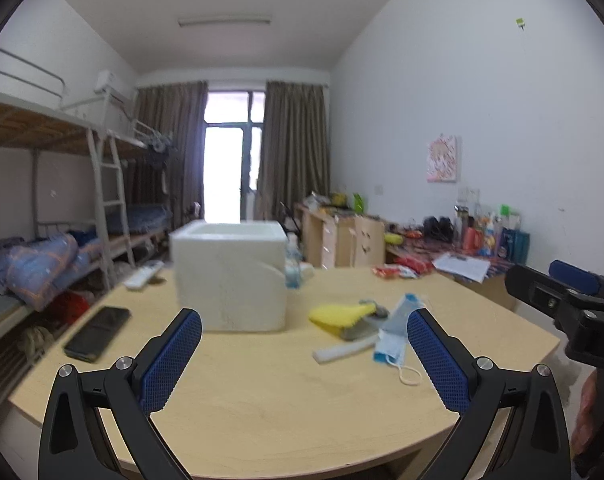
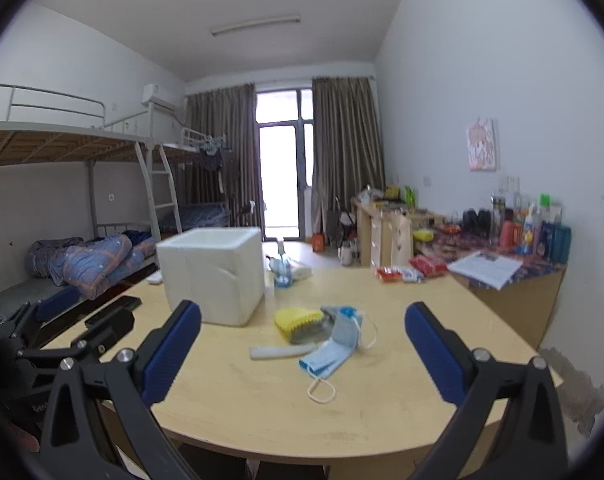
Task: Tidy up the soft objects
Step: 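Withdraw both tools from the foam box back toward the table items, then reach the left tool to the white plastic strip and close on it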
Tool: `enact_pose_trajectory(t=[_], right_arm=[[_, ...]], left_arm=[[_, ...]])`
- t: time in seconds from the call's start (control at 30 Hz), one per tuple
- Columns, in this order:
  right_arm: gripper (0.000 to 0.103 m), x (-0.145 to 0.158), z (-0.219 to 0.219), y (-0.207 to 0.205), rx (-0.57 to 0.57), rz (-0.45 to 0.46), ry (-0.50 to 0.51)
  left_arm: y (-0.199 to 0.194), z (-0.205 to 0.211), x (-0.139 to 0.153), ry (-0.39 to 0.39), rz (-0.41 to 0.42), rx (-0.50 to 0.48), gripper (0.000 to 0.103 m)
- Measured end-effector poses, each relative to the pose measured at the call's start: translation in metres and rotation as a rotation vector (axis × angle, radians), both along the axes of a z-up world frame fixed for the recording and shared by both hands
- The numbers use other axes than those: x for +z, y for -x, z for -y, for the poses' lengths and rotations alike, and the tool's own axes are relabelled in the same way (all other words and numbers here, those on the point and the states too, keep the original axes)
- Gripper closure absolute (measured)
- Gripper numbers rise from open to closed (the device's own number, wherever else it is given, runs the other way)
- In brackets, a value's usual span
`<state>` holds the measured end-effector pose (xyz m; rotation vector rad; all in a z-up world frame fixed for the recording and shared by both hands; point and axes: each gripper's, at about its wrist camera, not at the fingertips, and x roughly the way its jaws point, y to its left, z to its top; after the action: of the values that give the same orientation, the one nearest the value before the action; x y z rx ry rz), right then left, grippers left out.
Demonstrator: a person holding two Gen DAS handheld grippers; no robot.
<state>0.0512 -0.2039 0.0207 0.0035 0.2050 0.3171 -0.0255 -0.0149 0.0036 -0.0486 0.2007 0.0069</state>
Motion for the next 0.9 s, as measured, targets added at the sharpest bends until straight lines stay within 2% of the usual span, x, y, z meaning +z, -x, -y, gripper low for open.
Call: enact_pose_trajectory(t=[0.13,0.23,0.33,0.9], right_arm=[[0.0,-0.018,0.007,-0.022,-0.034,-0.052,0.001],[0.0,-0.029,0.012,-0.035,-0.056,-0.084,0.004],[0.0,-0.037,0.015,-0.048,-0.051,-0.117,0.007],[0.0,-0.054,0.027,-0.104,-0.061,-0.255,0.032]], left_arm=[[-0.024,0.01,-0.017,0.001,-0.052,-0.048,0.0],[-0.043,0.016,-0.028,-0.019,-0.088,-0.055,0.0],[-0.061,0.015,-0.034,-0.005,-0.123,-0.066,0.0],[-0.139,0.029,-0.054,-0.044,-0.284,-0.171,0.0]])
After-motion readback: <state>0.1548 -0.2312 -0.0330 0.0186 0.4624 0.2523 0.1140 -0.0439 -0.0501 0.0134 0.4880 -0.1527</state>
